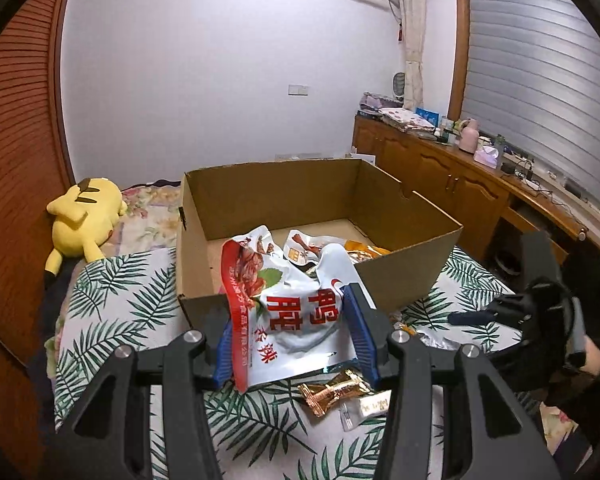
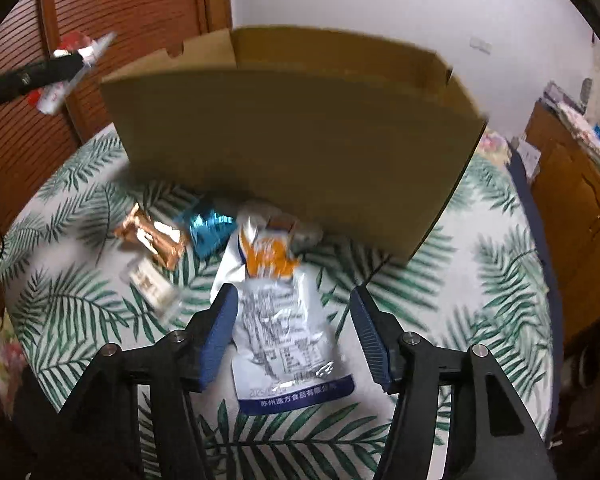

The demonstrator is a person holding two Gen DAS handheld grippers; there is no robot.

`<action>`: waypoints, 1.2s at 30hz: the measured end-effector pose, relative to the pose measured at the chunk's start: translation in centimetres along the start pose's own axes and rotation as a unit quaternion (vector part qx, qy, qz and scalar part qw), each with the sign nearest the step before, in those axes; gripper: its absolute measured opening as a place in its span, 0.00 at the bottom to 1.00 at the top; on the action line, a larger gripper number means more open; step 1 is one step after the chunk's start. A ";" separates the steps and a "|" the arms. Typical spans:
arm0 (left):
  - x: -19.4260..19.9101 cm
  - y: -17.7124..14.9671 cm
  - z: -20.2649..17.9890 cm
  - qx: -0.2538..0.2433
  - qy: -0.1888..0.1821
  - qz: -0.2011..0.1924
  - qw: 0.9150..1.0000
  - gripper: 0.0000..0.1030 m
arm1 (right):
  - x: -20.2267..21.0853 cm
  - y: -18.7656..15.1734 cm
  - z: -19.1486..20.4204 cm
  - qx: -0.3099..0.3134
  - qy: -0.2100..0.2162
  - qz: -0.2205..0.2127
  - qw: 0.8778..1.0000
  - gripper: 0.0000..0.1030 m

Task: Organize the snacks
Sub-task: 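Carry both packets over the box and open both tools to drop them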

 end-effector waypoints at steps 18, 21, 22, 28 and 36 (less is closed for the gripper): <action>-0.8 -1.3 0.0 -0.002 -0.003 0.009 1.000 0.46 | -2.1 -1.7 1.5 0.027 0.015 0.026 0.999 0.60; -0.9 -1.3 0.0 -0.001 -0.003 0.010 1.000 0.46 | -2.0 -1.7 1.7 0.030 0.016 0.028 0.999 0.59; -0.9 -1.4 0.0 -0.001 -0.003 0.010 1.000 0.46 | -1.7 -1.9 1.5 0.030 0.016 0.029 0.999 0.59; -1.1 -1.6 -0.1 -0.002 -0.004 0.011 1.000 0.46 | -0.9 -2.1 1.3 0.019 0.011 0.016 1.000 0.59; -1.5 -0.1 0.1 0.004 -0.006 -0.003 1.000 0.46 | 2.9 0.4 0.7 0.019 -0.005 -0.034 0.999 0.59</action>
Point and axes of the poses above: each gripper's, at about its wrist camera, not at the fingertips, and x roughly against the way its jaws point, z to its left, y to its top, the point moved 5 cm from there along -x, roughly the way its jaws point, and after that the axes turned 10 degrees about x, right-handed, at the moved point
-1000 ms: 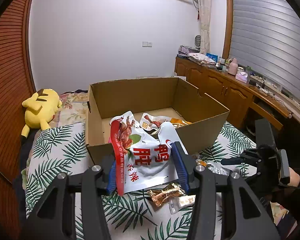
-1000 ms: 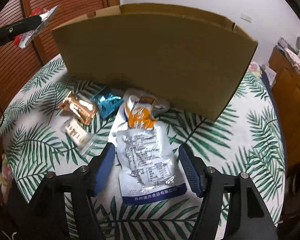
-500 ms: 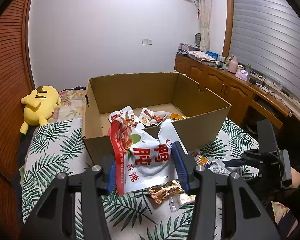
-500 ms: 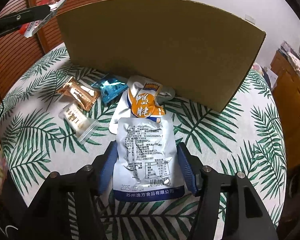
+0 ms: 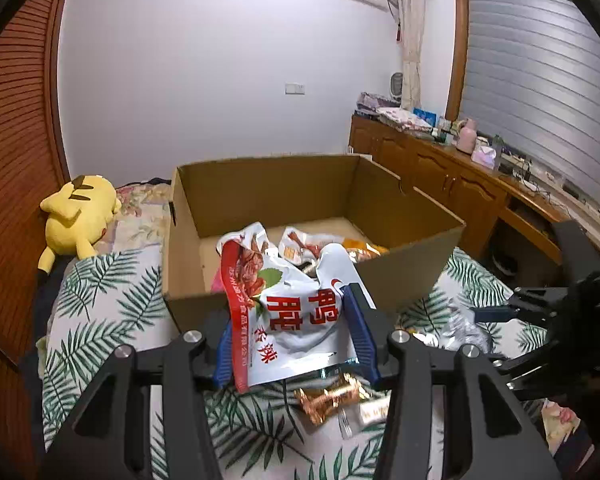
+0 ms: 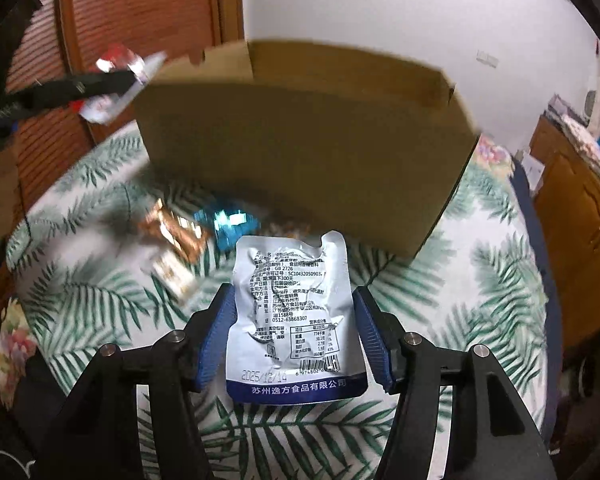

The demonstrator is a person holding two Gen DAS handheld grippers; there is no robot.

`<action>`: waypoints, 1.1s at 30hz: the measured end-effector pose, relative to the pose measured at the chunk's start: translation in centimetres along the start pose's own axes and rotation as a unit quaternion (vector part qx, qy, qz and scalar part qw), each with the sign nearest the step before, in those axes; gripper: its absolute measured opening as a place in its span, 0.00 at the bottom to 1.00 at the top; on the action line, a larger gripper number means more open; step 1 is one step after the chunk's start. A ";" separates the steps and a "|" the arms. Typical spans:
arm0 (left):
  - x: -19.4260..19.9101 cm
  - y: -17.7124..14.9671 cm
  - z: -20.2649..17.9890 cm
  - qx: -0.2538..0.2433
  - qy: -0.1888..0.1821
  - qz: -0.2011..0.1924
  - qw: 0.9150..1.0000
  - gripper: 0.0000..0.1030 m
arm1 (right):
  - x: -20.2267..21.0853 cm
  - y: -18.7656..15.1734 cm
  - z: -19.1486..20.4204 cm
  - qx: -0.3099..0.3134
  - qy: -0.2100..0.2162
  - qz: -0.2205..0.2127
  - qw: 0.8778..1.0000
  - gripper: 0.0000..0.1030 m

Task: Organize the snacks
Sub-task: 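Carry both packets over the box and open both tools to drop them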

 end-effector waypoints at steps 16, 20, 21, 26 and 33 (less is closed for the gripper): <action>-5.2 5.6 1.3 0.002 0.005 -0.020 1.000 0.47 | 1.5 12.1 -3.8 0.029 -0.039 -0.103 0.993 0.60; -7.1 5.6 2.0 0.003 0.011 -0.012 1.000 0.47 | -0.8 13.6 -4.5 0.025 -0.035 -0.102 0.994 0.60; -7.3 5.6 2.1 0.004 0.011 -0.010 1.000 0.47 | -1.4 13.8 -4.8 0.022 -0.033 -0.101 0.994 0.60; -8.8 5.2 2.4 0.006 0.016 -0.004 1.000 0.50 | -3.9 14.1 -5.7 0.005 -0.032 -0.095 0.995 0.60; -9.3 4.8 2.4 0.009 0.015 -0.005 1.000 0.58 | -5.6 14.0 -6.6 -0.014 -0.030 -0.089 0.995 0.61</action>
Point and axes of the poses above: each gripper's, at about its wrist camera, not at the fingertips, and x roughly against the way its jaws point, z to its left, y to its top, the point moved 5 cm from there along -x, roughly the way its jaws point, and after that the axes turned 10 degrees about x, right-handed, at the moved point
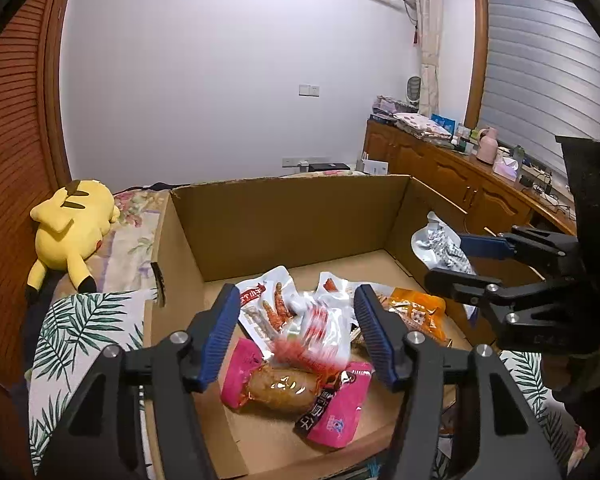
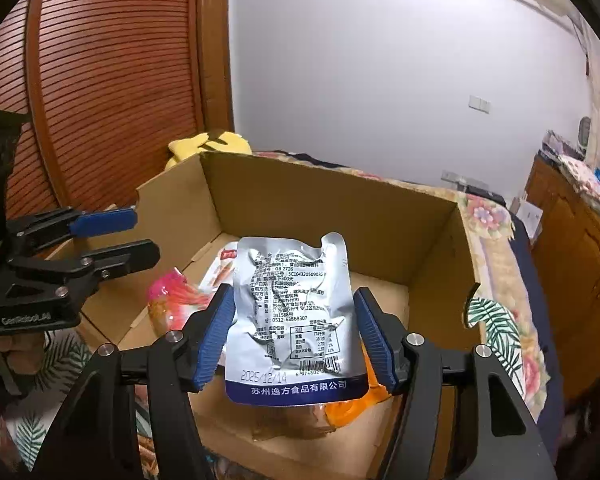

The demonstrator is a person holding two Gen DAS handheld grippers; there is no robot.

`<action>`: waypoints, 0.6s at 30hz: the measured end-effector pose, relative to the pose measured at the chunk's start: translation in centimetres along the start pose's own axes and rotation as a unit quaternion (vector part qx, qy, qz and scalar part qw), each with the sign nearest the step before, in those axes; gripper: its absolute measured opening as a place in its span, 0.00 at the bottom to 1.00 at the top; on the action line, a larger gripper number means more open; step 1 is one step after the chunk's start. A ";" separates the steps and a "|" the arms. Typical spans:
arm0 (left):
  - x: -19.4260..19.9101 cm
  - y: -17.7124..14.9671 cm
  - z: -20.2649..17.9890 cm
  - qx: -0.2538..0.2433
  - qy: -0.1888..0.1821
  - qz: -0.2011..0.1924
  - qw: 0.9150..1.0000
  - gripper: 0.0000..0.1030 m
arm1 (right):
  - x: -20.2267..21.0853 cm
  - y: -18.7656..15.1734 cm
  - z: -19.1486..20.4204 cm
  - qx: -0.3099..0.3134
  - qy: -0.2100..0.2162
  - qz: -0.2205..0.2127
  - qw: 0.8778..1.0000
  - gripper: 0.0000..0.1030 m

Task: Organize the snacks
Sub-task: 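Carry both packets over the box and open both tools to drop them, then reach the left tool to the gold wrapper while the right tool reaches the orange-labelled pouch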

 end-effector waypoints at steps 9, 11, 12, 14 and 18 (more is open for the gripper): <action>0.8 -0.6 -1.1 -0.020 0.007 -0.001 1.000 0.59 | -0.4 -0.4 0.6 -0.001 -0.001 0.008 1.000 0.68; 1.3 -0.6 -1.1 -0.021 0.007 -0.002 1.000 0.59 | 0.6 -0.5 0.5 -0.007 0.001 -0.001 1.000 0.68; 1.7 -0.6 -1.2 -0.021 0.007 -0.002 1.000 0.59 | 1.1 -0.5 0.6 -0.010 0.002 -0.006 1.000 0.68; 2.5 -0.7 -1.4 -0.023 0.007 -0.005 1.000 0.59 | 2.4 -0.6 1.0 -0.014 0.007 -0.015 1.000 0.68; 4.3 -0.9 -1.7 -0.025 0.006 -0.012 1.000 0.59 | 5.1 -0.8 2.1 -0.008 0.005 -0.024 1.000 0.68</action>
Point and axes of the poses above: each gripper's, at about its wrist camera, not at the fingertips, and x roughly against the way its jaws point, z to its left, y to its top, the point moved 5 cm from there along -x, roughly the way its jaws point, and after that the axes turned 10 degrees about x, right-handed, at the moved point
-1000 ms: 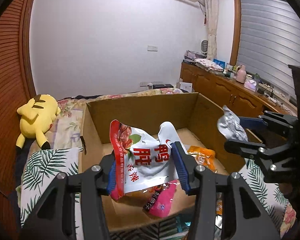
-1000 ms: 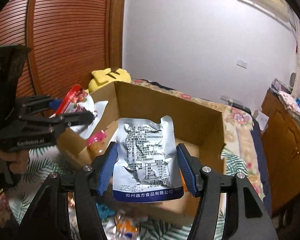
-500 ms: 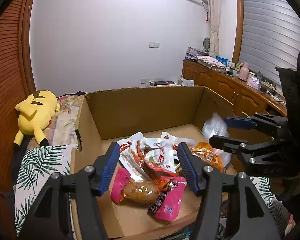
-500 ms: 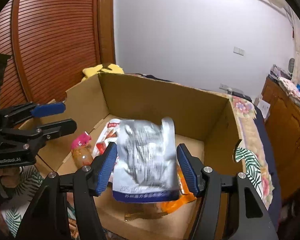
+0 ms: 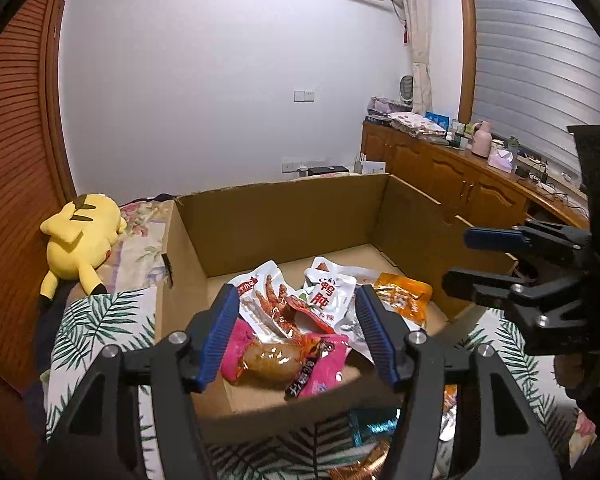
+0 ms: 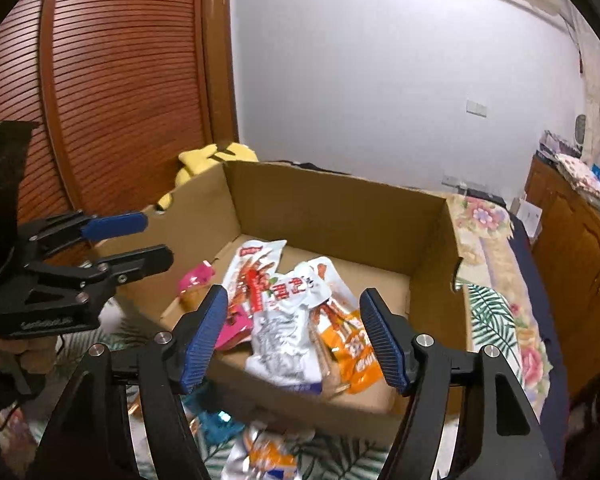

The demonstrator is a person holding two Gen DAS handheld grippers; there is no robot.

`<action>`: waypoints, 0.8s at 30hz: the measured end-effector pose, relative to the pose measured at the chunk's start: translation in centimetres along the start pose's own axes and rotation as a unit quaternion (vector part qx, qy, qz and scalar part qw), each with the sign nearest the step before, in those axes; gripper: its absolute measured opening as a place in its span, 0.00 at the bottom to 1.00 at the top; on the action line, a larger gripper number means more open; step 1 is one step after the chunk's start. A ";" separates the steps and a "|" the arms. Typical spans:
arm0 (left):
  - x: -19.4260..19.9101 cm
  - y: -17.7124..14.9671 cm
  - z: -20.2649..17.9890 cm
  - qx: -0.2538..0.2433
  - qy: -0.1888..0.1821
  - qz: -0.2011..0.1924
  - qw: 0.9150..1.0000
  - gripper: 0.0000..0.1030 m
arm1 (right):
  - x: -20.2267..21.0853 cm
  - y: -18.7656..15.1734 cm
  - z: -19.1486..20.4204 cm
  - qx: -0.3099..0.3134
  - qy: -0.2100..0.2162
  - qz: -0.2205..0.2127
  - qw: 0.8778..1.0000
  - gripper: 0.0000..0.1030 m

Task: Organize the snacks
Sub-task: 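Reach the left tool to the gold wrapper while the right tool reaches the orange-labelled pouch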

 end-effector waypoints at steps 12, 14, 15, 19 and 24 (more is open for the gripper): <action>4.2 -2.6 -0.4 -0.006 -0.003 0.009 1.000 0.60 | 4.3 -3.2 2.2 -0.006 0.001 0.011 1.000 0.66; 4.6 -3.3 -0.4 -0.007 -0.002 0.014 1.000 0.60 | 4.3 -4.1 2.5 -0.008 0.002 0.019 1.000 0.66; 4.8 -3.7 -0.4 -0.007 -0.002 0.016 1.000 0.60 | 4.2 -4.5 2.6 -0.010 0.003 0.023 1.000 0.66; 5.2 -5.2 -0.3 -0.001 -0.004 0.029 1.000 0.60 | 3.3 -6.2 3.0 -0.017 0.009 0.041 0.999 0.65; 5.3 -7.8 0.6 0.009 -0.002 0.050 0.999 0.60 | 1.0 -8.6 3.3 -0.018 0.015 0.079 0.997 0.64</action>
Point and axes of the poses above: each gripper's, at about its wrist camera, not at the fingertips, and x roughly against the way its jaws point, z to its left, y to its top, the point moved 5 cm from there along -x, roughly the way its jaws point, and after that the axes turned 10 degrees about x, right-handed, at the moved point
